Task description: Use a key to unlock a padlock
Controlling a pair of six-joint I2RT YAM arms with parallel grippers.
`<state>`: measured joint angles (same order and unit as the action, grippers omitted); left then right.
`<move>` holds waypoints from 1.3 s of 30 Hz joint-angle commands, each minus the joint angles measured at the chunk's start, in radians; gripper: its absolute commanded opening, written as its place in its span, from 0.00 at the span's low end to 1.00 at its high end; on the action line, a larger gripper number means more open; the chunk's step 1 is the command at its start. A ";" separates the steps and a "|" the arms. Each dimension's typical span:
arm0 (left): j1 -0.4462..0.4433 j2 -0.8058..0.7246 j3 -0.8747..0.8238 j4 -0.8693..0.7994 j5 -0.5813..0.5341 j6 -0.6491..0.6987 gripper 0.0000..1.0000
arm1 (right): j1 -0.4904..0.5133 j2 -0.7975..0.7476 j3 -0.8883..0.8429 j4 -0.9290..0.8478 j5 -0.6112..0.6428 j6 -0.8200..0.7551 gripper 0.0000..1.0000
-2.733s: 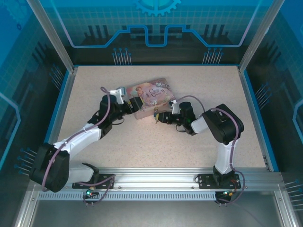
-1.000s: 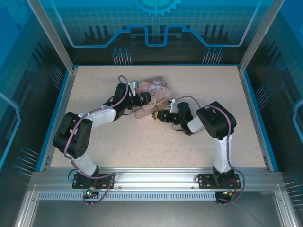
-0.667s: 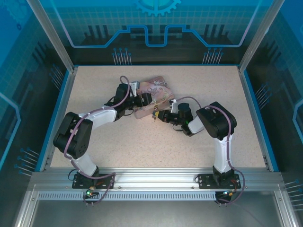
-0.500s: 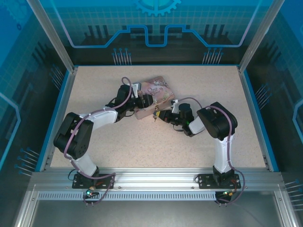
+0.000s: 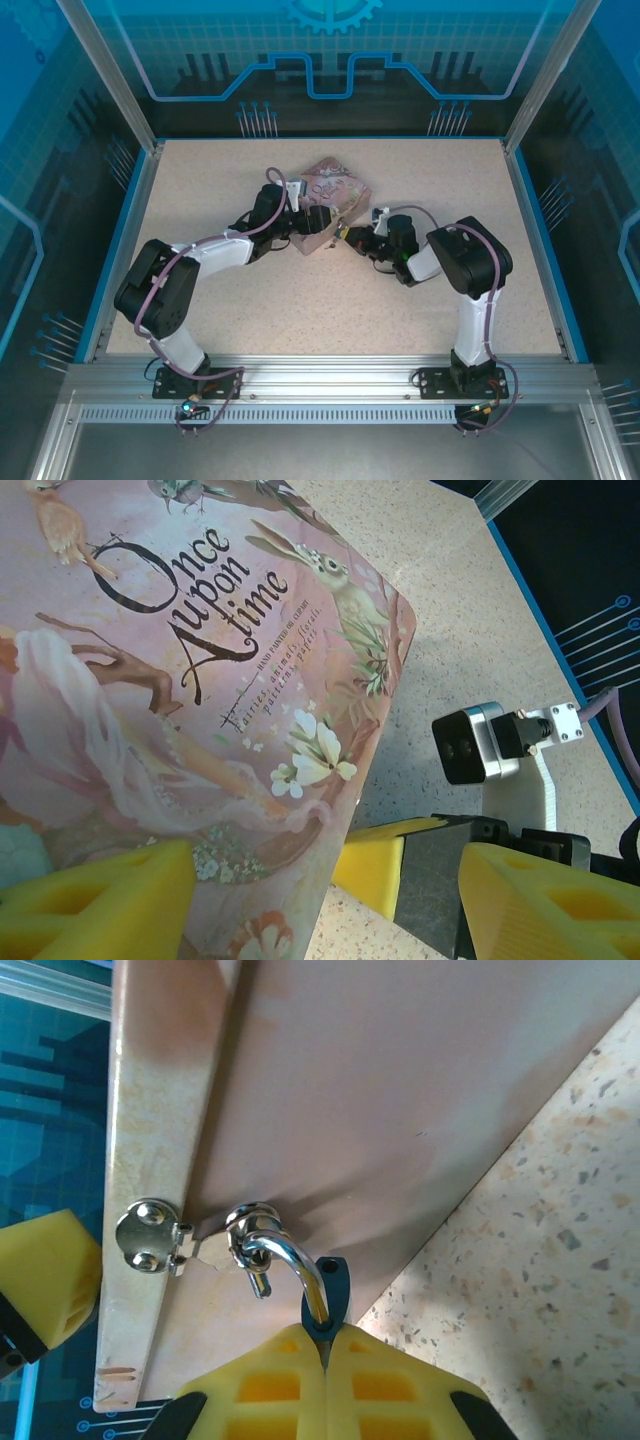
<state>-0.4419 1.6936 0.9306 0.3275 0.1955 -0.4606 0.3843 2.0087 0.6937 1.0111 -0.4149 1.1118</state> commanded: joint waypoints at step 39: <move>-0.084 0.078 -0.058 -0.082 -0.086 0.066 0.73 | -0.086 -0.091 0.523 -1.143 0.225 -0.393 0.04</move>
<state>-0.5247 1.7271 0.9264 0.3943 0.1268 -0.3851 0.3141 1.9205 1.1698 -0.0353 -0.2897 0.7670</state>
